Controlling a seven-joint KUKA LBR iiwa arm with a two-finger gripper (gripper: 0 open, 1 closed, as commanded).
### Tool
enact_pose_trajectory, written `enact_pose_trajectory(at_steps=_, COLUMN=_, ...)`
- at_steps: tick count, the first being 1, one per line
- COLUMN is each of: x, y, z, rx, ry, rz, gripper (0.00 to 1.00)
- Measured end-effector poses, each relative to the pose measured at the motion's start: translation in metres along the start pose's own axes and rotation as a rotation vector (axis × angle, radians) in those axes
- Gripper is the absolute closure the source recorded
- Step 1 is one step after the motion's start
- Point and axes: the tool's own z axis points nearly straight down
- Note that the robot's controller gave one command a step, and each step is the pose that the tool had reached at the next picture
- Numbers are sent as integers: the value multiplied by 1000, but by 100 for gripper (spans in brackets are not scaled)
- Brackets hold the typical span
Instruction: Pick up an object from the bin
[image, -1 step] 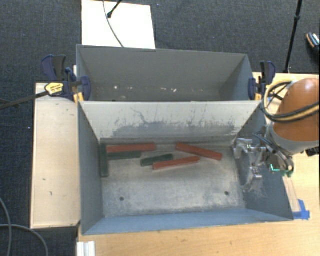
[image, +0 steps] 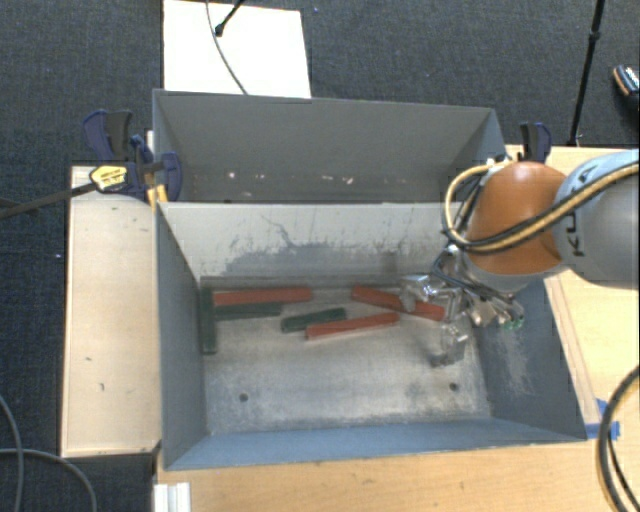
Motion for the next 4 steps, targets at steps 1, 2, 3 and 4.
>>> enact_pose_trajectory(at_steps=1, x=-33, y=67, z=-32, rx=0, ry=-4, rz=-186, gripper=0)
enact_pose_trajectory(at_steps=2, x=-72, y=158, z=-36, rx=-2, ry=-5, rz=-329, gripper=0)
enact_pose_trajectory(at_steps=3, x=-65, y=134, z=0, rx=-1, ry=4, rz=-118, gripper=0)
enact_pose_trajectory(at_steps=4, x=-66, y=134, z=-1, rx=0, ry=2, rz=-121, gripper=0)
